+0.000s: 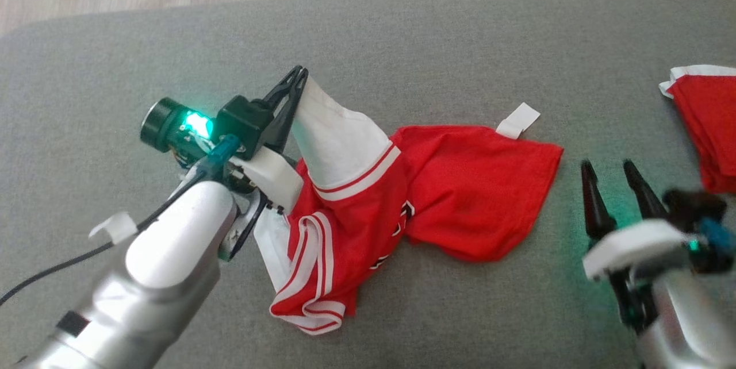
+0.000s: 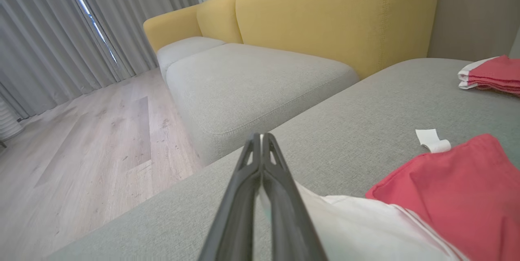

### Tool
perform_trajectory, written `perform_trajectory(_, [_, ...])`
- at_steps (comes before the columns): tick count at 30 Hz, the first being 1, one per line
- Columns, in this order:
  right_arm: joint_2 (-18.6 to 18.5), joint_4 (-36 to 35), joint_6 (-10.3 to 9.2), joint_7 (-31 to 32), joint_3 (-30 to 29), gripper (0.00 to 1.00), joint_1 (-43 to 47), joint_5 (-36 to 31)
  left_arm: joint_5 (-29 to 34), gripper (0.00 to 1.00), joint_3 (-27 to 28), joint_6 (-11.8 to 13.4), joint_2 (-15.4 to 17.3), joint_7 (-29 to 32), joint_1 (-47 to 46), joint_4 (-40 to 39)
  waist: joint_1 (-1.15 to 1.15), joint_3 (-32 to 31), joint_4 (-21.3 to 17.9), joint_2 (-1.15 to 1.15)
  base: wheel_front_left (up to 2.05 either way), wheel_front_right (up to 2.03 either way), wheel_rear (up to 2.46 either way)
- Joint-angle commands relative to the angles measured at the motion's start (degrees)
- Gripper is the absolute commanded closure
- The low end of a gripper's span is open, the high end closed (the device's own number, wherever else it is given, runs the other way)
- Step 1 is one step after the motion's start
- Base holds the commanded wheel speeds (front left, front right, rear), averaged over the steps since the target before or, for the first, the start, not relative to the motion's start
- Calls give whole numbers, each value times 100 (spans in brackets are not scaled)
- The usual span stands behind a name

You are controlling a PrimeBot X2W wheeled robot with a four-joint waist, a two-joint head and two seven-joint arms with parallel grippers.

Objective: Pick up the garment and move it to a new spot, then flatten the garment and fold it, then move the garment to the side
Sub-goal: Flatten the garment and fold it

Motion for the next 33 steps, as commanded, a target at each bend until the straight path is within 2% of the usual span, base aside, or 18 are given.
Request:
perform_trajectory(1, [-124,64,37,102,257,0,-417,129,5,100,295,86,288,79,-188,-357,0,85,23,0,0,0,0])
perform_trajectory(11, [-256,1306,37,168,820,0,-1321,503,89,100,258,241,527,366,-171,-950,0,341,243,0,0,0,0])
perform_trajectory(12, [-258,1424,37,136,863,4,-1378,544,92,100,256,250,545,380,-170,-973,0,351,261,0,0,0,0])
perform_trajectory(13, [-259,1537,37,101,904,11,-1428,586,92,100,254,254,563,392,-169,-993,0,357,277,0,0,0,0])
perform_trajectory(14, [-254,1646,37,82,948,38,-1473,638,89,100,258,262,579,401,-169,-1010,0,361,291,0,0,0,0])
perform_trajectory(15, [-255,1740,37,54,995,58,-1515,680,89,100,264,273,600,409,-170,-1024,0,364,300,0,0,0,0])
perform_trajectory(16, [-261,1823,37,12,1040,73,-1556,715,88,100,267,276,622,414,-169,-1036,0,363,306,0,0,0,0])
perform_trajectory(17, [-262,1887,37,-40,1096,100,-1591,754,86,100,276,284,644,413,-168,-1045,0,361,308,0,0,0,0])
perform_trajectory(22, [-342,2109,37,-342,1334,100,-1758,909,92,100,340,337,776,315,-148,-1029,0,319,262,0,0,0,0])
perform_trajectory(26, [-535,1982,37,-557,1368,100,-1851,897,197,100,423,396,982,-34,-114,-1026,0,188,149,0,0,0,0])
perform_trajectory(29, [-736,1594,37,-598,1330,100,-1853,850,231,100,543,408,1207,-325,-93,-1117,0,36,36,0,0,0,0])
perform_trajectory(30, [-903,1098,37,-602,1259,100,-1816,787,258,100,651,419,1404,-521,-87,-1240,0,-85,-43,0,0,0,0])
perform_trajectory(33, [-1206,347,37,-604,1107,100,-1689,732,308,100,818,453,1727,-723,-94,-1469,0,-287,-133,0,0,0,0])
